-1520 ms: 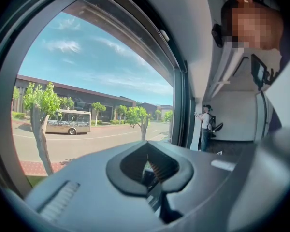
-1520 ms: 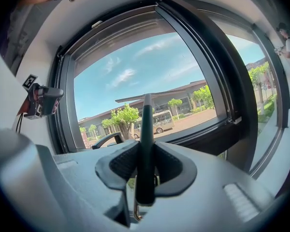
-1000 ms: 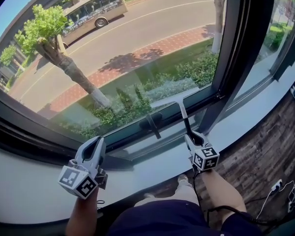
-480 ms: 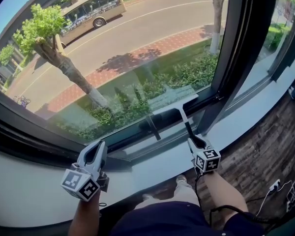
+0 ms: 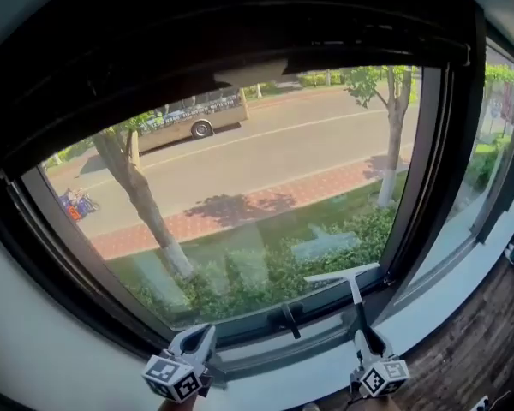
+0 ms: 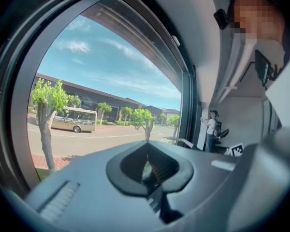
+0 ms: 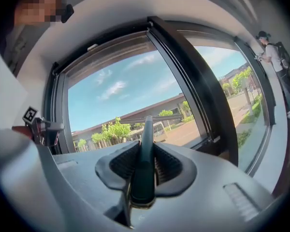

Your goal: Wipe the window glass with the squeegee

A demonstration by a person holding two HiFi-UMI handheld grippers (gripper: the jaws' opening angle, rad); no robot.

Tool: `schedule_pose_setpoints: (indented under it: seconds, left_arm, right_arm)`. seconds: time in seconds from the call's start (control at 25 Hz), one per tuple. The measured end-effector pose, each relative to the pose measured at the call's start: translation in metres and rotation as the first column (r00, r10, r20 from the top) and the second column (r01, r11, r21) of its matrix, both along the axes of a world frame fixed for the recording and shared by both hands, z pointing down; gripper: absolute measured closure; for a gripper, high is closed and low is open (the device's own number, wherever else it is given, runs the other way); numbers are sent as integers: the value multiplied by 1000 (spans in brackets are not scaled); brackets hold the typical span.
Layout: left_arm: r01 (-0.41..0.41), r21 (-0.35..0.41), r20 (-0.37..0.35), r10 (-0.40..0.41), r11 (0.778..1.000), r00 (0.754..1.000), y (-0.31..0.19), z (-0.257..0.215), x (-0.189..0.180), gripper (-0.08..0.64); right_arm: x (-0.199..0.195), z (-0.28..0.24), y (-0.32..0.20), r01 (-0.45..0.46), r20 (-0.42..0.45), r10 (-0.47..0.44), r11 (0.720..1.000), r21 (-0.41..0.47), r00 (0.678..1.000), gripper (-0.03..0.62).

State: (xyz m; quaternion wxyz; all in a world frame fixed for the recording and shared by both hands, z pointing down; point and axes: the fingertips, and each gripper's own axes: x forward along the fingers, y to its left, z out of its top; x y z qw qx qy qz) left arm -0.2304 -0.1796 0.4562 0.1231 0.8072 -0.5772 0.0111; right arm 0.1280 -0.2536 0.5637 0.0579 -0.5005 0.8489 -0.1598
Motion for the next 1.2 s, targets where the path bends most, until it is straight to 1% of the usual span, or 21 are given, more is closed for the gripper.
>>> schedule_pose_setpoints:
  seconds: [0.08, 0.2, 0.28, 0.36, 0.52, 0.64, 0.84, 1.08, 1.12, 1.2]
  left_arm:
    - [-4, 25, 5, 4, 1000, 1000, -15, -1, -3, 555]
    - [-4, 39, -7, 4, 999, 1000, -15, -5, -7, 555]
    - [-4, 60, -12, 5, 998, 1000, -14, -11, -11, 555]
    - [-14, 67, -1, 14, 998, 1000, -16, -17, -13, 555]
    - [-31, 109, 9, 30, 994, 1000, -20, -29, -12, 555]
    - [-37, 119, 13, 36, 992, 999, -19, -35, -13, 555]
    - [-41, 135, 30, 37, 990, 999, -17, -44, -19, 555]
    - [-23, 142, 33, 19, 990, 999, -12, -50, -34, 555]
    - [-20, 145, 32, 15, 989, 999, -12, -50, -37, 555]
    - [-15, 152, 33, 10, 988, 999, -11, -52, -41, 555]
  right_arm:
    - [-2, -43, -15, -4, 20, 2, 994, 111, 1000, 492]
    - [-12, -110, -14, 0, 29, -8, 965, 262, 1000, 492]
    - [-20, -156, -13, -6, 48, -12, 933, 359, 999, 492]
    - [-30, -200, -16, -15, 63, -14, 892, 451, 998, 492]
    - [-50, -273, -22, -34, 94, -26, 811, 584, 995, 492]
    - [-66, -315, -23, -49, 119, -38, 756, 652, 992, 492]
    - [-92, -366, -28, -65, 141, -57, 680, 730, 988, 492]
    - [-127, -400, -32, -51, 124, -76, 615, 787, 989, 492]
    - [-132, -404, -32, -49, 121, -77, 606, 794, 990, 492]
    - [-141, -410, -34, -47, 119, -82, 597, 801, 989, 492]
